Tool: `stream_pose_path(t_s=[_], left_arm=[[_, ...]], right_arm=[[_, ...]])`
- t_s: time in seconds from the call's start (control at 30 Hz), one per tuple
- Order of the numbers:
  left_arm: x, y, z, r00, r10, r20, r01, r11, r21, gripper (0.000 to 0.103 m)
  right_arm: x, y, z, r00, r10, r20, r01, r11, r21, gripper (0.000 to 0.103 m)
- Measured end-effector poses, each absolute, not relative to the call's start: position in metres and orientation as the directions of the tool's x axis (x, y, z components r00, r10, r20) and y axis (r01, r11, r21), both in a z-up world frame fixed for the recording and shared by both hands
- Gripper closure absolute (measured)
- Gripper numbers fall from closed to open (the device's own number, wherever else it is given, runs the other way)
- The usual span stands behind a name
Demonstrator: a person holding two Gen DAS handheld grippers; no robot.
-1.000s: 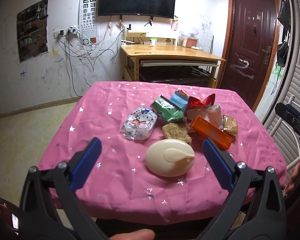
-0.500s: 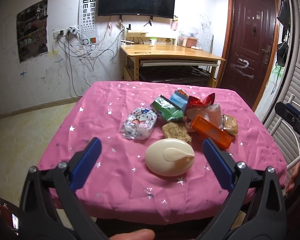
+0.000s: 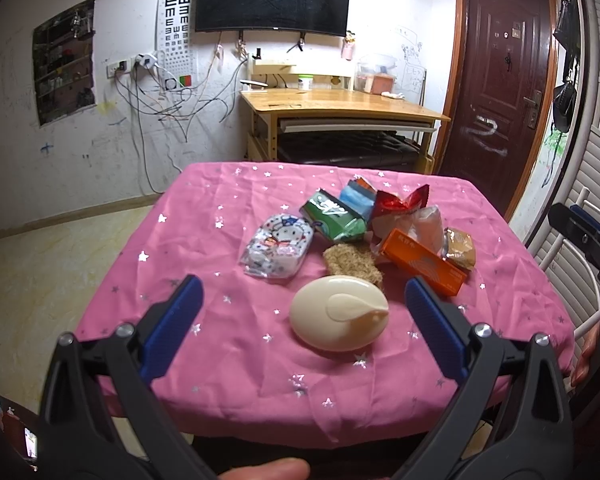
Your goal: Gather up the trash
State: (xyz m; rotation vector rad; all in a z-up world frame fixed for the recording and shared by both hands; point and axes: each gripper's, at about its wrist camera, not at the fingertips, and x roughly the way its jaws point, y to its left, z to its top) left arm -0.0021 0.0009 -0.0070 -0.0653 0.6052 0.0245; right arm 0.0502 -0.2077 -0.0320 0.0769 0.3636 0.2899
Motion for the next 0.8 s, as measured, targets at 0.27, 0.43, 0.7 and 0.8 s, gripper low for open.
stream_pose_path(t_s=[0.27, 0.43, 0.7, 0.8], left_arm=[[-0.0017, 0.0008, -0.0067, 0.822, 0.004, -0.569, -0.042, 0.998, -0.054, 0.006], [-0.0018, 0.0007, -0.0067, 0.822, 0.004, -0.57, -0.042, 0.998, -0.053, 0.006], [-0.0019, 0.001, -0.0083, 0.821, 0.002, -0.571, -0.04, 0.998, -0.053, 0.006], [-0.0016, 0.001, -0.009, 0.821, 0.003, -0.571, -0.04, 0.998, -0.053, 0.006]], right_arm=[[0.0505, -0.2058, -0.0328, 0.893, 0.294, -0.341, -0.267, 0.956, 0.125, 0.007], [0.0503, -0.2053, -0.0331, 0.893, 0.293, -0.342, -0.266, 0.956, 0.124, 0.007], [0.0504, -0.2046, -0.0343, 0.891, 0.296, -0.345, -0.269, 0.955, 0.123, 0.007], [0.051, -0.204, -0.0357, 0.89, 0.296, -0.347, -0.27, 0.955, 0.122, 0.007]])
